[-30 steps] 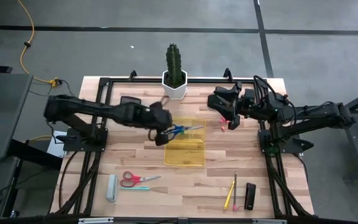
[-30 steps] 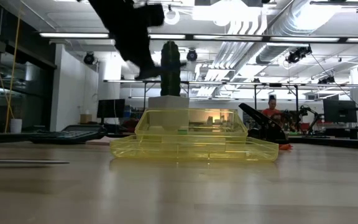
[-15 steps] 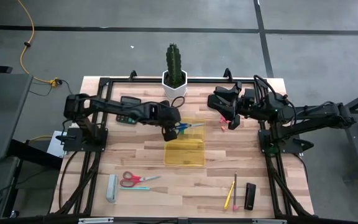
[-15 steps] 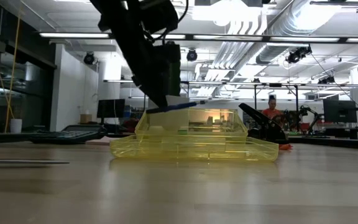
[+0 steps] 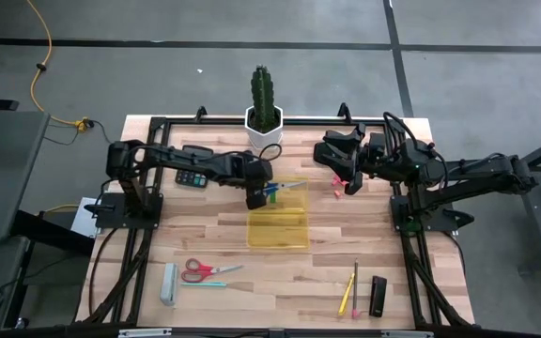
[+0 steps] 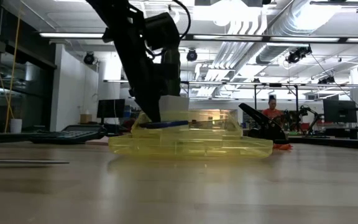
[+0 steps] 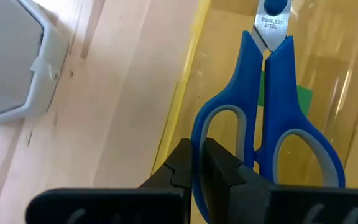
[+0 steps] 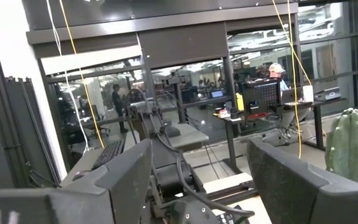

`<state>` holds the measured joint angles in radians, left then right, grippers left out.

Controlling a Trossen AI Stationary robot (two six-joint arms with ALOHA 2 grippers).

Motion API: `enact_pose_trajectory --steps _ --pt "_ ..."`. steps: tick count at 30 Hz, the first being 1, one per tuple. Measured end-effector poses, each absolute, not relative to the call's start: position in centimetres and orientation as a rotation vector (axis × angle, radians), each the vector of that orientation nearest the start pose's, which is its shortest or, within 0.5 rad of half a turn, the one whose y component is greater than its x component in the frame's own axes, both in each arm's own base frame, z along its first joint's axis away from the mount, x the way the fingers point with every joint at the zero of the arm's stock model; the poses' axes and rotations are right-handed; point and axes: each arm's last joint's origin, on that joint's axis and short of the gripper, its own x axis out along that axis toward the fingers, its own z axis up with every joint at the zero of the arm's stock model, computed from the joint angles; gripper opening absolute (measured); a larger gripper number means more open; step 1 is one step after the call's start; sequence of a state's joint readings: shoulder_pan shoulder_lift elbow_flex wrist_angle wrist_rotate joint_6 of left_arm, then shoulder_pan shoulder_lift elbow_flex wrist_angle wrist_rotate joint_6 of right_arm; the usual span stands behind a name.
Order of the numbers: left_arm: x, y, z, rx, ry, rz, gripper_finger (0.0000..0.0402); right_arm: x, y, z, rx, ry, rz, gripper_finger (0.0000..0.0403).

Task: Pack school essentials
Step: Put the blue scissors into the yellow supply box, then put the pink scissors into the yellow supply box

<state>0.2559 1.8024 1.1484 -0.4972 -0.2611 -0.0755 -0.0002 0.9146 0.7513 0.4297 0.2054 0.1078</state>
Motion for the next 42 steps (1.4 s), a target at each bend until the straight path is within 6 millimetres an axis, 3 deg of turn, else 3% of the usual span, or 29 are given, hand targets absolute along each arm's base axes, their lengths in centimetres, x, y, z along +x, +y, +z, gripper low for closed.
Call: enact_pose_trajectory --steps 15,18,22,27,35,38,42 --pt "33.6 9.6 17.2 -0.129 1.139 0.548 0.0094 20.3 -0.6 35.7 0.134 -0.275 -0.189 0.0254" --pt "33.7 9.7 18.1 -0.16 1.154 0.518 0.0124 20.3 -0.6 35.7 0.132 -0.275 -0.19 0.0254" --pt "34.0 9.7 21.0 -0.17 1.147 0.488 0.0162 20.3 -0.6 35.7 0.131 -0.275 -0.19 0.0254" --pt "33.4 9.7 27.0 -0.171 1.029 0.444 0.0191 20.3 -0.6 35.7 0.131 -0.273 -0.195 0.0254" --pt "28.5 7.6 37.1 -0.24 0.471 0.385 0.0197 20.4 -0.6 35.6 0.144 -0.26 -0.197 0.0254" --pt "26.0 5.9 38.9 -0.238 0.235 0.328 0.0197 20.4 -0.6 35.3 0.156 -0.239 -0.197 0.0254" --pt "22.8 4.0 38.9 -0.25 -0.021 0.257 0.0197 20.4 -0.6 35.2 0.156 -0.23 -0.198 0.0254"
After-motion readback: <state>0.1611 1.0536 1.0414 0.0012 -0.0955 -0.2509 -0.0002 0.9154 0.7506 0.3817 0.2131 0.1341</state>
